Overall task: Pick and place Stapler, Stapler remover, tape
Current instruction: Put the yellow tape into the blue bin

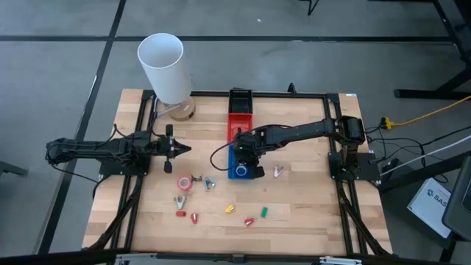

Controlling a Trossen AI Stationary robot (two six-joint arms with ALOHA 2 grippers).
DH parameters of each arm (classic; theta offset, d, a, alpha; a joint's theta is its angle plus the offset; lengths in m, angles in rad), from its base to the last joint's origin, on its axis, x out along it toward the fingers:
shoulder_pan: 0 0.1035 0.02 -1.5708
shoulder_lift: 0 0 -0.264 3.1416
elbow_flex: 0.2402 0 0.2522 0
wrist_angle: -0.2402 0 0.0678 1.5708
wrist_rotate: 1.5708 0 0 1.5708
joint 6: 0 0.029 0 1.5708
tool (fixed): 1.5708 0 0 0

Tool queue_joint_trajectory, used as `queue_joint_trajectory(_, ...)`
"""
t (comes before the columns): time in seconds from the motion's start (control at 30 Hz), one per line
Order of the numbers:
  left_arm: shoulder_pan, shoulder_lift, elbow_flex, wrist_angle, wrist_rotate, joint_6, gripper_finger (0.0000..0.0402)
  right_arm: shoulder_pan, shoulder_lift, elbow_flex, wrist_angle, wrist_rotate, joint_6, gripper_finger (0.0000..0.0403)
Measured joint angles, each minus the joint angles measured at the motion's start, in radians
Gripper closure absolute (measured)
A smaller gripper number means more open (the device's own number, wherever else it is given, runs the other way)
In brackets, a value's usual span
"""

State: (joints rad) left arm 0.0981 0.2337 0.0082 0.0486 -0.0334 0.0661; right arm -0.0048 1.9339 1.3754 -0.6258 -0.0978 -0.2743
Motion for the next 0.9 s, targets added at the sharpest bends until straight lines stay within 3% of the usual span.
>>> queue_joint_trajectory(0.57,0.000,0.000,0.000,0.000,0.000,0.000,0.0386,0.000,0.001,-0.006,0.005,0.001,0.000,0.0338)
queue_joint_trajectory(0.9,0.000,0.000,0.000,0.000,0.000,0.000,0.0386,0.000,0.001,-0.006,0.004,0.069,0.000,0.0338)
